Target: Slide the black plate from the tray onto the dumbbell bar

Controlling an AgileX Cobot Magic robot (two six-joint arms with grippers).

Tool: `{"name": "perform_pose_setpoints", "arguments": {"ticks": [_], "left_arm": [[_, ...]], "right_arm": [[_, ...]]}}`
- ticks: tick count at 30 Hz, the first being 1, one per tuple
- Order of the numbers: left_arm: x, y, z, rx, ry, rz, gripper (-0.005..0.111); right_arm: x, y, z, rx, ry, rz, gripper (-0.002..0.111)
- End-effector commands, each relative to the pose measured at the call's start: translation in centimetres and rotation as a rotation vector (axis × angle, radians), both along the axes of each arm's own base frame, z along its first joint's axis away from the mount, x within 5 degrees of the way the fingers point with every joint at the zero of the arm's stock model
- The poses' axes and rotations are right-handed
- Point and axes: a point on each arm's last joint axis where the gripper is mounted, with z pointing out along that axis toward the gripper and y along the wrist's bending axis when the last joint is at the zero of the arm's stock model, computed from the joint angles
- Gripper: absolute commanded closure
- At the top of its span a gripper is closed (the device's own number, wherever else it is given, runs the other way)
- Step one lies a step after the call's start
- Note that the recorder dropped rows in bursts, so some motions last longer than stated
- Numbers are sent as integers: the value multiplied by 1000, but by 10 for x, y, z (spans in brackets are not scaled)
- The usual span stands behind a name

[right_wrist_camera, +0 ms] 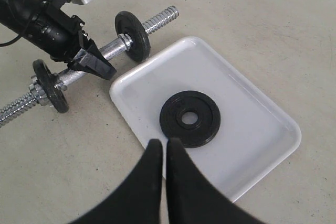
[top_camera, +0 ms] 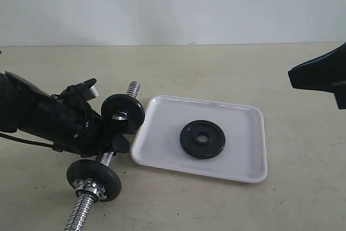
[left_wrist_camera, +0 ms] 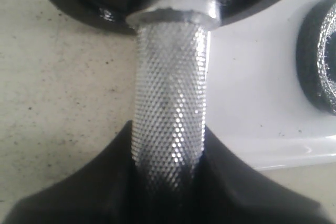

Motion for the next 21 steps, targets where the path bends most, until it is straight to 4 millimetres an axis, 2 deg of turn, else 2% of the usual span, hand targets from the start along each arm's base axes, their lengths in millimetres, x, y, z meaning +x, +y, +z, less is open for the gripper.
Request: {"name": "perform_pose_setpoints", "arguments": {"ticks": [1,21], "left_arm": [[0,4,-5,54,-17,-17,102],[-1,4,-5,59,-19,-25,102]], "right_arm": [[0,0,2,1,-5,1,108],[0,0,2,1,-5,1,108]]}}
